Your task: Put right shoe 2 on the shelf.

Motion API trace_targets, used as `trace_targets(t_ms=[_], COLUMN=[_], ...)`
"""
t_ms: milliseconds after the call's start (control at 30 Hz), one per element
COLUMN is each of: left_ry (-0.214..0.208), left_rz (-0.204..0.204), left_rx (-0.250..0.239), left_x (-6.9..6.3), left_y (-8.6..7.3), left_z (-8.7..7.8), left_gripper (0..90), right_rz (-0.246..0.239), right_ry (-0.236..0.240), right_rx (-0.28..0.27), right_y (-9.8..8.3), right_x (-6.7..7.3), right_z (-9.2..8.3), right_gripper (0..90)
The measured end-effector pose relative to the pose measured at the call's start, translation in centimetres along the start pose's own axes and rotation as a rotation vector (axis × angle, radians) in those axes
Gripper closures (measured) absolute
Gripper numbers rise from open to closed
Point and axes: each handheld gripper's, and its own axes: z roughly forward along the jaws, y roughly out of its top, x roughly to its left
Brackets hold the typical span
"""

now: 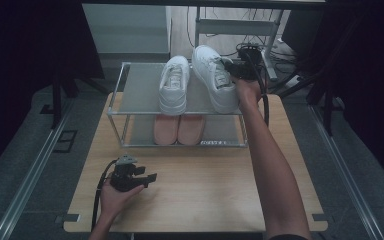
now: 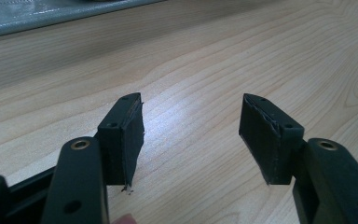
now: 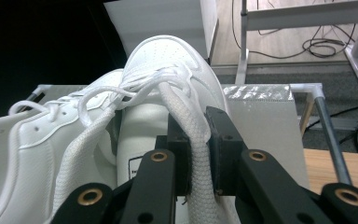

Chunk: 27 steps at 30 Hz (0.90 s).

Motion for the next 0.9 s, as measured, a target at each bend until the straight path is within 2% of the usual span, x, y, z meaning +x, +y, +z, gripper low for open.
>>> trace_targets(t_ms=[233,467,567,700,800,900], left_ry=[0.003,0.005,0.007,0.009,0.011,0.012], left_rz=[-0.008,-0.016,-0.013,-0.011,-0.01,-0.009], left_rx=[-0.003,-0.007,-0.005,-0.003,-0.004,-0.006], left_x=[0.4,0.7,0.7,0.6,0.6,0.5], left_y=[-0.1,-0.2,-0.2,-0.1,-0.1,-0.1], left_z=[-0.2,-0.2,-0.1,-0.1,-0.1,-0.2], left_gripper=[39.8,39.7,39.7,39.7,39.7,39.7], right_rz=[0.001,-0.013,-0.024,-0.048,-0.071,-0.095], right_ry=[-0.038,-0.04,-0.029,-0.003,0.019,0.034], right_rx=[0.03,0.068,0.077,0.068,0.05,0.032], right_y=[0.1,0.1,0.1,0.1,0.3,0.4], right_x=[0.3,0.2,0.2,0.1,-0.1,-0.4], right_z=[2.1,3.2,3.4,3.3,2.5,1.4], right_gripper=[80.2,78.0,74.2,64.6,60.3,60.5])
